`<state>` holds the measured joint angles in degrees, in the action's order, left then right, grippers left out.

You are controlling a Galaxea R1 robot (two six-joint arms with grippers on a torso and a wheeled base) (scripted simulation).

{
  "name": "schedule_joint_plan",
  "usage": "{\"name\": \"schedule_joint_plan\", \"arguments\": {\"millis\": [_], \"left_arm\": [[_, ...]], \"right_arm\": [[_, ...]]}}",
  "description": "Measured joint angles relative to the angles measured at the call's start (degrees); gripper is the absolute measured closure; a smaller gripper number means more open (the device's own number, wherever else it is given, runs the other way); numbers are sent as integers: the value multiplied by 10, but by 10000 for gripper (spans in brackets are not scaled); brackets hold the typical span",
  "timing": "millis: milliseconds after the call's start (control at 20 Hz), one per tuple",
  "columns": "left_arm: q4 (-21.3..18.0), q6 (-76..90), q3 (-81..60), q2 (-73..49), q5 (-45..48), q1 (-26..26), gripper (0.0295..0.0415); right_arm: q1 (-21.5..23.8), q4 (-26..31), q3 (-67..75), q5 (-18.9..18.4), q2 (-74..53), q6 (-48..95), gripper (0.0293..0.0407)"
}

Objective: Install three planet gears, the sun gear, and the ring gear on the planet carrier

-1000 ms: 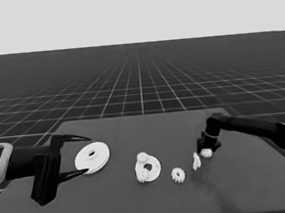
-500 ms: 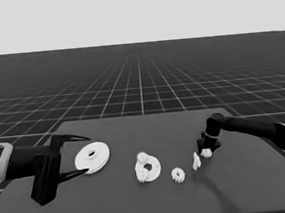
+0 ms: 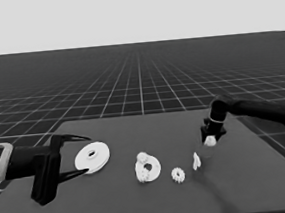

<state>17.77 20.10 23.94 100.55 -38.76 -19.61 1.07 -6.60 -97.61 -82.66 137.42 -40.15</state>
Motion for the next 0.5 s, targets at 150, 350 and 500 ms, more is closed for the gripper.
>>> {"name": "schedule_joint_plan", "arguments": {"millis": [150,350,500], "left_arm": [[0,0,0,0,0,0,326],[0,0,0,0,0,0,326],[0,0,0,0,0,0,326]], "right_arm": [[3,3,0,-3,0,0,388],[-5,-38,159,-46,190,-354,388],[-6,-38,105,-51,275,-378,388]]}}
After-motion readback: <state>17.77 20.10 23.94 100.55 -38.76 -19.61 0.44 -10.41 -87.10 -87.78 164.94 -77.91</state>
